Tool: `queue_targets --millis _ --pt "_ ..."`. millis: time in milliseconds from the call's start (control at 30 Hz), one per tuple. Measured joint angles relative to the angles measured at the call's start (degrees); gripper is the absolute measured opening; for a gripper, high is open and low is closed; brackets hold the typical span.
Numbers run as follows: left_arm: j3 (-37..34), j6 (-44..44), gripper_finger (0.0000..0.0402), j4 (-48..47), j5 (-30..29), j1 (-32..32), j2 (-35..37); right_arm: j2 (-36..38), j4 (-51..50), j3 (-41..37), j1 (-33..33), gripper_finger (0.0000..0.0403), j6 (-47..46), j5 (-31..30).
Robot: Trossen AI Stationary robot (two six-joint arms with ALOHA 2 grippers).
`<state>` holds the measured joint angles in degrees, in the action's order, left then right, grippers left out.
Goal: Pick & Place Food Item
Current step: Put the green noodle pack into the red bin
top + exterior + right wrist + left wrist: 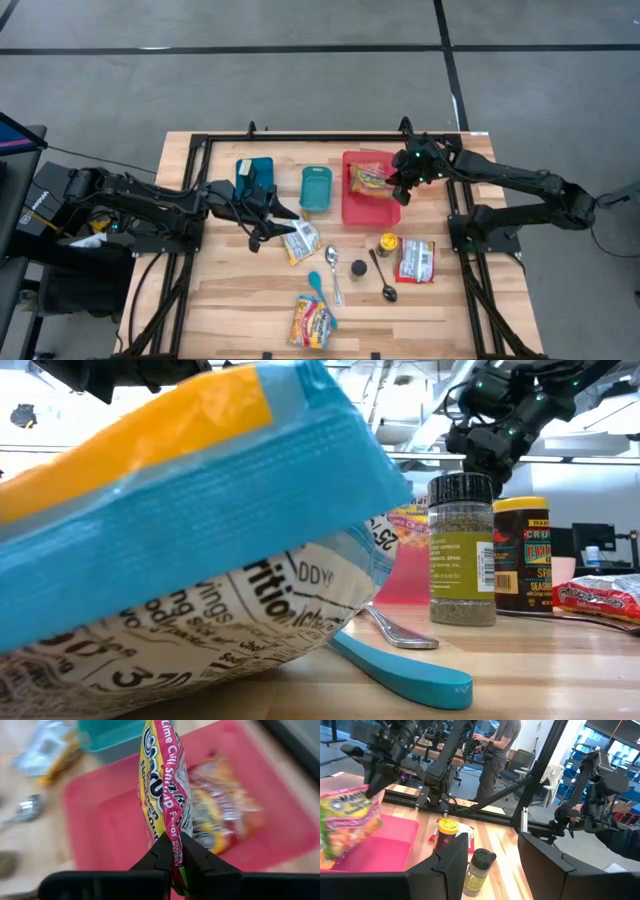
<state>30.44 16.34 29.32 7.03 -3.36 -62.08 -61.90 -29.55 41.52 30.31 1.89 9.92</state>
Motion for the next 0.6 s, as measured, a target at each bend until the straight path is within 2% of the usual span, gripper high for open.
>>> queue_targets --millis 100,167,433,600 --pt "0.00 0.00 0.0166 0.00 -0.16 0.00 0.00 -1.36 -0.02 0.00 1.42 0.0009 1.24 6.14" --pt "-0.01 -0.02 0.0164 0.00 -0.77 -0.01 0.00 -2.51 0.03 0.02 2.18 0.0008 2.05 7.85" --pt "-0.02 0.00 0.0163 -0.11 -1.51 -0.02 0.00 -11.27 0.67 0.05 5.71 0.0007 5.23 8.24" --pt "0.00 0.00 0.0163 -0.44 -1.49 -0.02 0.00 -14.16 2.20 0.11 7.13 0.0007 5.64 8.45"
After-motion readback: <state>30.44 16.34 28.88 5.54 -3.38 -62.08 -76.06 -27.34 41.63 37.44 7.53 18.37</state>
